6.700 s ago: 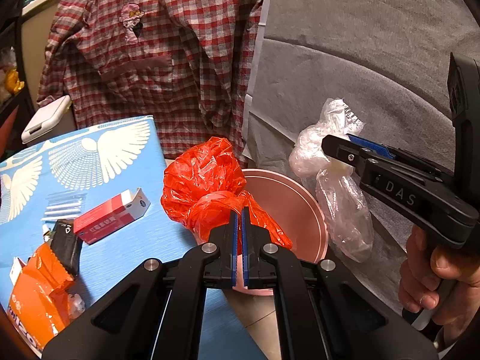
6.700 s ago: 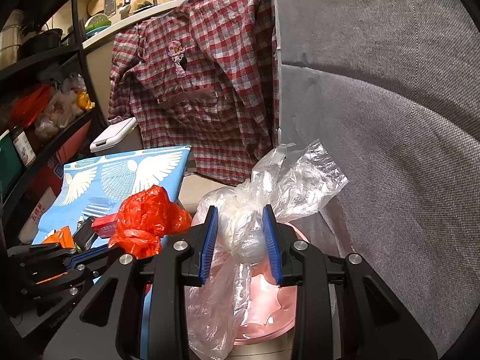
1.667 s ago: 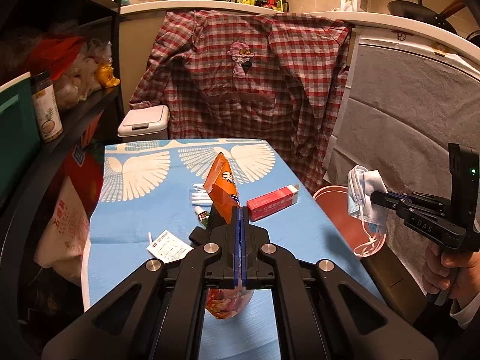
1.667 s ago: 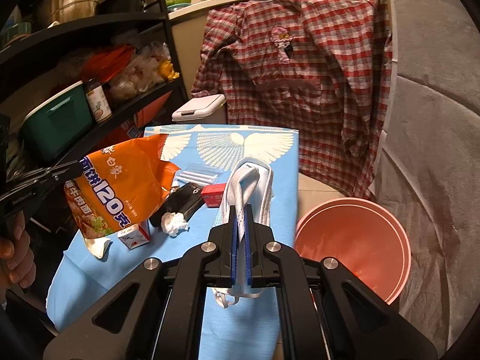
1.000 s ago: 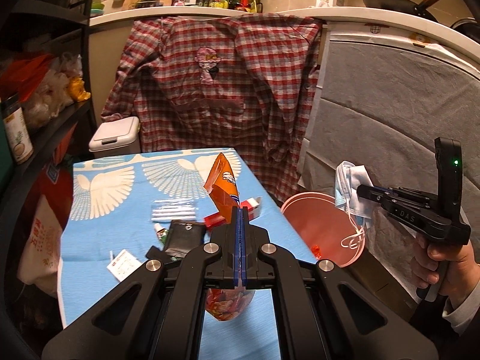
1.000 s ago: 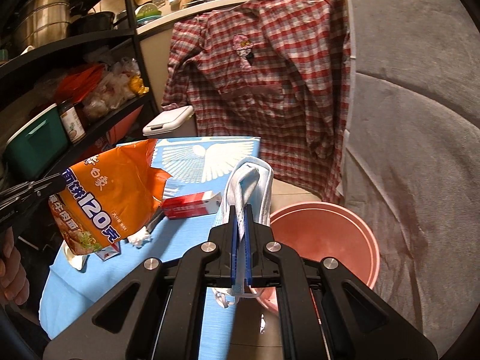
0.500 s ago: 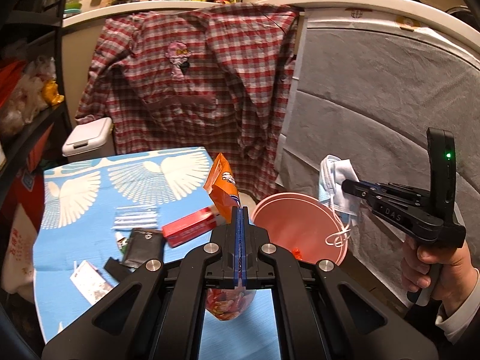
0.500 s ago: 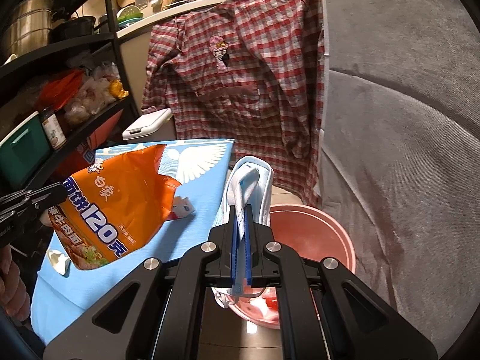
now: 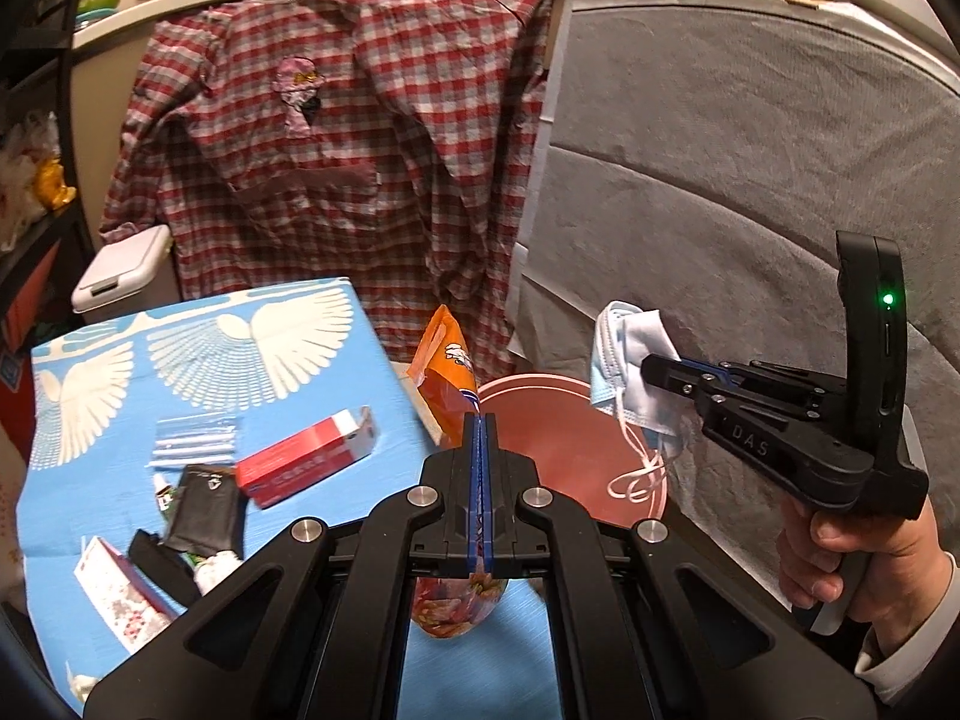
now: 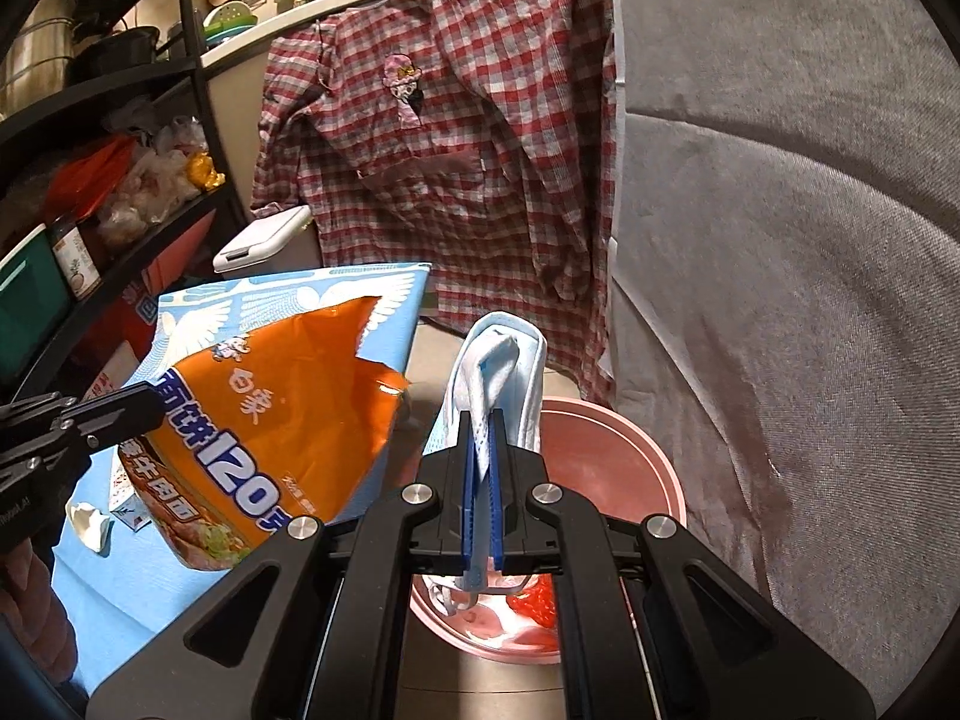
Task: Collect trash
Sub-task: 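Carry the face mask to the bucket with the right tool while the left carries the orange bag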
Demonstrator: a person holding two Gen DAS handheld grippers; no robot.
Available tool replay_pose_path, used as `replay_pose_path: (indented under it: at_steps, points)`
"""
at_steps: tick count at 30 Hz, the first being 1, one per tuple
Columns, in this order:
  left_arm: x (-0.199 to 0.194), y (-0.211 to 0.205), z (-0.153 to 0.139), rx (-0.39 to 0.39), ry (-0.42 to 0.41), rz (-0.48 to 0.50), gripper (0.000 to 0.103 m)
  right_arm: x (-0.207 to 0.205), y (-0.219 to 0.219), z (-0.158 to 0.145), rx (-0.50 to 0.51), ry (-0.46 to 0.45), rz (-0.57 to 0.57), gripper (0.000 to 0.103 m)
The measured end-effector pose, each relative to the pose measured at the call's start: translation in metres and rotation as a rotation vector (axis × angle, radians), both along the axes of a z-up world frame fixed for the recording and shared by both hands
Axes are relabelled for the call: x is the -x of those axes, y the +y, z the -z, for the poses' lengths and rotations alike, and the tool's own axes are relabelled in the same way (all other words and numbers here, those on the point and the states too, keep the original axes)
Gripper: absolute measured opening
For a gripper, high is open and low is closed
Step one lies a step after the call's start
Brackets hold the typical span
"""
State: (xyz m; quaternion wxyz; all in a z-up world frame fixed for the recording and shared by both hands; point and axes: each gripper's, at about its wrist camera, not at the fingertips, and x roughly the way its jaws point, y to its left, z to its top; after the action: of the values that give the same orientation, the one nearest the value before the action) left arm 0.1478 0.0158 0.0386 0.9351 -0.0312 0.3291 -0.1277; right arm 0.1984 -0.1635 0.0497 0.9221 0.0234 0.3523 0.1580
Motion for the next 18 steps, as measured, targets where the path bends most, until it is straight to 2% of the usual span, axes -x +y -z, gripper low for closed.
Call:
replay_pose_path:
  at_steps: [18]
  points:
    - [-0.051, -0.047, 0.034, -0.006, 0.101, 0.05, 0.0, -0.019, -0.014, 0.023, 0.018, 0.068, 0.05, 0.005]
